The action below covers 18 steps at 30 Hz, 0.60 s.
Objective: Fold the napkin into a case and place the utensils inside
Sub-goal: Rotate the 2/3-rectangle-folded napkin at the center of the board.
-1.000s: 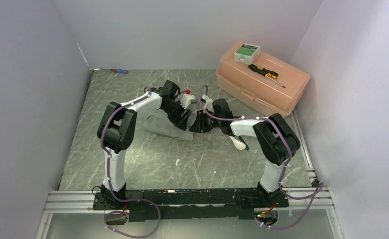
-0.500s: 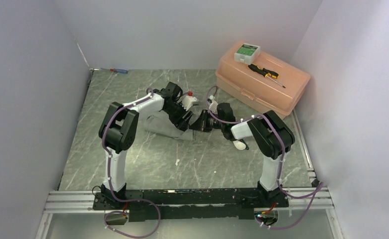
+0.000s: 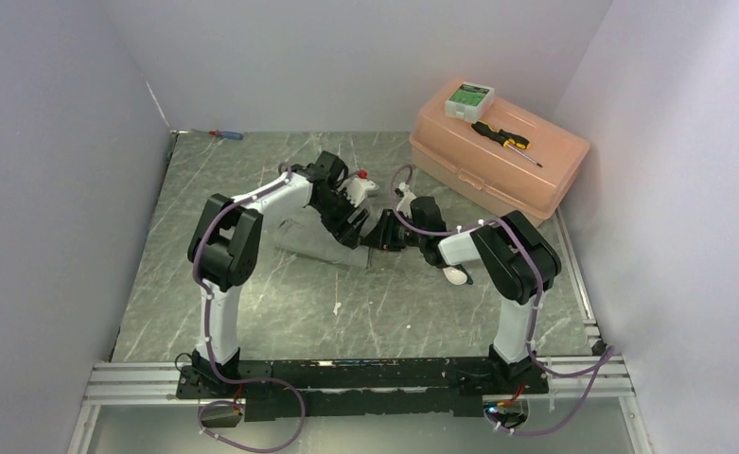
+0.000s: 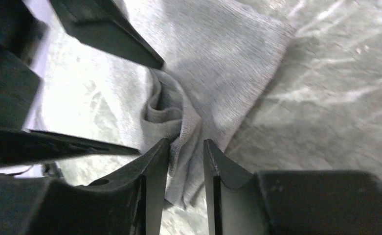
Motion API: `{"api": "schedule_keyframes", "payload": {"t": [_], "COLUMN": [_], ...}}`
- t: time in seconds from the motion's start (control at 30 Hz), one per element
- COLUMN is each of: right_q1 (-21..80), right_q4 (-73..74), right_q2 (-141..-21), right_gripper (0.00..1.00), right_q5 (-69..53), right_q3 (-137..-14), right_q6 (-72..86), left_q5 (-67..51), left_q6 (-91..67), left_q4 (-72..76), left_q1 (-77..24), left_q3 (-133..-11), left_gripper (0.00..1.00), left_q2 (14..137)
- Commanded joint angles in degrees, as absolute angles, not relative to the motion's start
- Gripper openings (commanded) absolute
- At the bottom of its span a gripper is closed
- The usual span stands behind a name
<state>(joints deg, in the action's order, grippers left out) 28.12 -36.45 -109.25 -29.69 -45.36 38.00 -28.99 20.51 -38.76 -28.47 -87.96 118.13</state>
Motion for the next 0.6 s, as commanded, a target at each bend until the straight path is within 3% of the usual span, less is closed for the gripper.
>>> {"api": "schedule_keyframes", "payload": {"t": [0.0,0.13,0.3,0.43,0.57], "right_q1": [28.5,29.4,29.2,29.2,29.1], "right_q4": [-27.3,-23.2,-15.2,-9.1,-4.5], "right_q2": [-104.2,-101.6,-95.1,-94.8,-101.7], "right_gripper": [0.38,0.53,0.62,0.63,0.61], "right_q5": [-23.3,-22.9,-22.8,-20.7,-15.0], "right_q3": [-46.7,-47.3,-49.9,-56.2,-65.3], "right_q6": [30.2,26.8,19.8,12.8,7.9], "left_q5": [-28.6,-30.9,-34.1,-35.7,-34.6], "left_q6": [21.8,21.8,24.2,27.2,30.6], "left_q4": [-43.7,-48.6,-55.5,-61.1,-63.1], "left_q1": [-27.2,-24.8,-18.9,-14.1,-9.9], "left_q3": [-93.7,-97.9,-102.0,-100.6,-94.3], "left_gripper": [0.78,0.90,0.93,0.90,0.89], "left_q2": [113.9,112.1,113.5,113.0,108.1]}}
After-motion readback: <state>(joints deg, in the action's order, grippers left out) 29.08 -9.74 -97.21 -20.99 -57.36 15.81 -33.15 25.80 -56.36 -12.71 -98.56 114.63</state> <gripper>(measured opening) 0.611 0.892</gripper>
